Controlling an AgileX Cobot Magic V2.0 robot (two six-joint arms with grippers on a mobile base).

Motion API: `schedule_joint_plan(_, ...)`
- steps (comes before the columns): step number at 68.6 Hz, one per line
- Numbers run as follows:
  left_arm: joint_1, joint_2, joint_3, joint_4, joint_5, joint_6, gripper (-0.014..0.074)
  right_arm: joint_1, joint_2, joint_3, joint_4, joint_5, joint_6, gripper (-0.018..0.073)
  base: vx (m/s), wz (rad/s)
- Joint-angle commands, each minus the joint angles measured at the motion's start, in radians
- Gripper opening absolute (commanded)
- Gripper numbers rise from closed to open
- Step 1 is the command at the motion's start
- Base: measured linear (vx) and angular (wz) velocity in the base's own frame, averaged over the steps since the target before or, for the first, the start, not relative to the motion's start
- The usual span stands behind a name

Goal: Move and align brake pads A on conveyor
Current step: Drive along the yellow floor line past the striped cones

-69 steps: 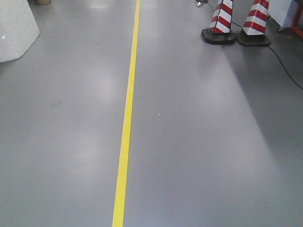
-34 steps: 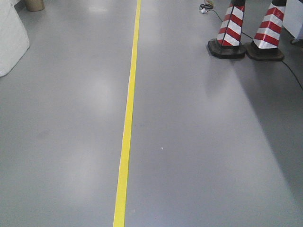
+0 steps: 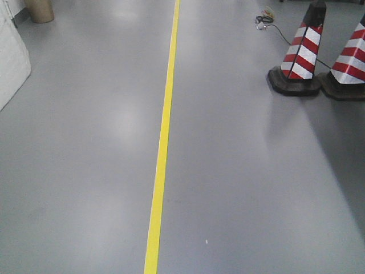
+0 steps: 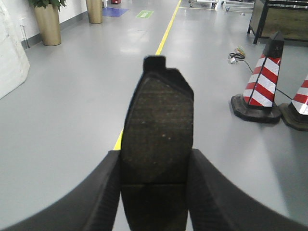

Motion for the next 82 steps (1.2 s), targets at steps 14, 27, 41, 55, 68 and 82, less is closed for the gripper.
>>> schedule_joint_plan(14,-0.003,0.002,-0.029,-0.007,-0.097,0.000,-0.0006,0.000,0.007,-0.030,-0.005,-0.097,-0.006,-0.0006,0.76,-0.05)
schedule_joint_plan(27,-0.003,0.002,-0.029,-0.007,-0.097,0.000,-0.0006,0.000,0.007,-0.030,-0.005,-0.097,-0.006,-0.0006,0.77,-0.12)
schedule_joint_plan(41,-0.003,0.002,-0.029,-0.007,-0.097,0.000,-0.0006,0.000,0.007,-0.030,-0.005,-0.096,-0.006,-0.0006,0.75,-0.10)
schedule_joint_plan(55,-0.003,0.002,-0.029,-0.007,-0.097,0.000,-0.0006,0.000,0.007,-0.030,-0.005,-0.087,-0.006,-0.0006,0.73,-0.04)
schedule_joint_plan(68,-0.003,0.002,-0.029,-0.007,-0.097,0.000,-0.0006,0.000,0.007,-0.030,-0.005,-0.089,-0.006,-0.0006,0.74,-0.03)
schedule_joint_plan(82,-0.003,0.002,-0.029,-0.007,-0.097,0.000,-0.0006,0.000,0.008,-0.030,-0.006,-0.089,-0.006,-0.0006,0.71,-0.02)
